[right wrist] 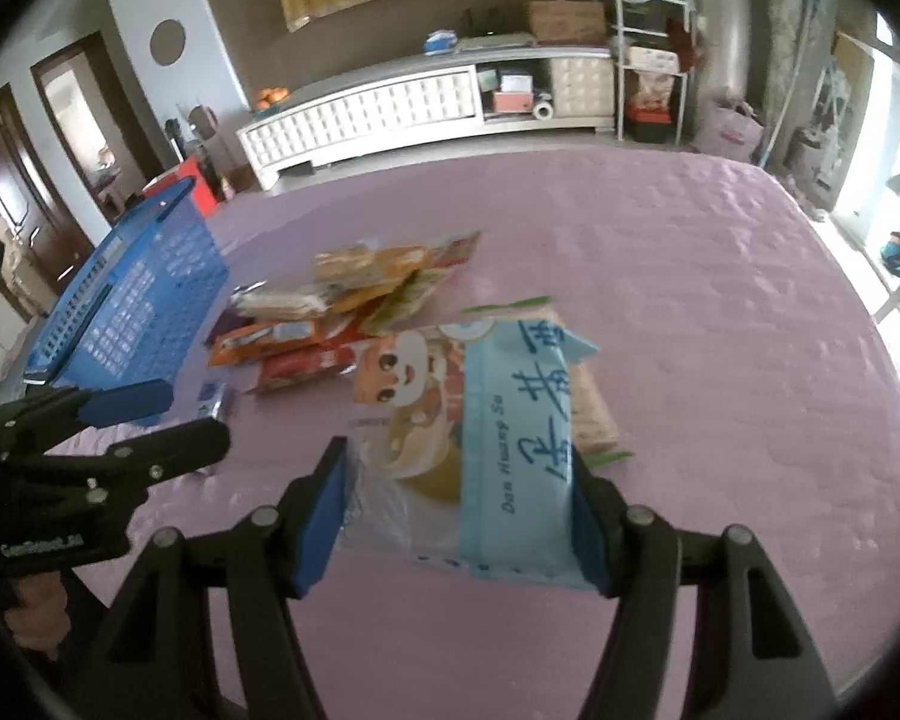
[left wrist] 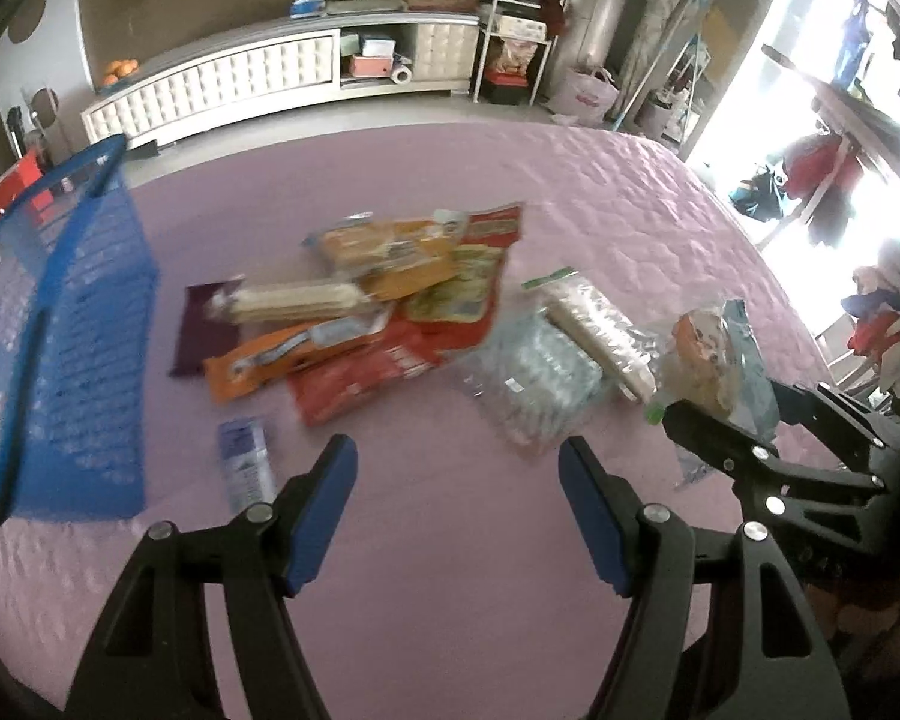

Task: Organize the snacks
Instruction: 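Grasp the clear blue-patterned bag with the left gripper while the right gripper lifts the bread bag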

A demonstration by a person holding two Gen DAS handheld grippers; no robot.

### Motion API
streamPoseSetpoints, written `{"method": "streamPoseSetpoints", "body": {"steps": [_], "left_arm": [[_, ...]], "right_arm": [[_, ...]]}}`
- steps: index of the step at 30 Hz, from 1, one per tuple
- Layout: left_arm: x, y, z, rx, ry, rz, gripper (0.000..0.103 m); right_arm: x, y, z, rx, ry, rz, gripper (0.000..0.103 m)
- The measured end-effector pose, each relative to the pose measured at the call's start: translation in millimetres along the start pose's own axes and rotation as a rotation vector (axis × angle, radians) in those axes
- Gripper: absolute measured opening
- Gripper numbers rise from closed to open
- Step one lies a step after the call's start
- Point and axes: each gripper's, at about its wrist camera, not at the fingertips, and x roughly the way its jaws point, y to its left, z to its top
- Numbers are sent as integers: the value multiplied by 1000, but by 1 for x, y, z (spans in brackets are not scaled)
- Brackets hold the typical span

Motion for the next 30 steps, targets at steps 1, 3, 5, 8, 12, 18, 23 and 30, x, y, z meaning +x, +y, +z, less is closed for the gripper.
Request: {"method": "streamPoseSetpoints", "body": {"steps": [1,3,5,8,12,18,23,30], "left_arm": [[4,-5,3,-1,6,-5,68],[13,-14,8,4,16,-14,67],[22,-22,13,18,23,-14,67],[40,-31,18,56,47,-15,68],[66,-34,25,42,100,-14,68],[92,-35,40,-60,128,-37,67],[105,-41,43,-68,133,-11,68],[132,-48,44,-14,163,64,70]], "right_arm": [[0,-4,0,3,-3,-5,70],[2,-12,1,7,-7,-17,70],[3,-22,2,14,-11,-27,70],[8,-34,2,32,-9,-30,70],[14,-46,2,37,-9,-44,70],[23,-59,4,36,1,-49,70],[34,-66,6,26,13,-47,70],[47,-68,4,21,46,-52,70]]}}
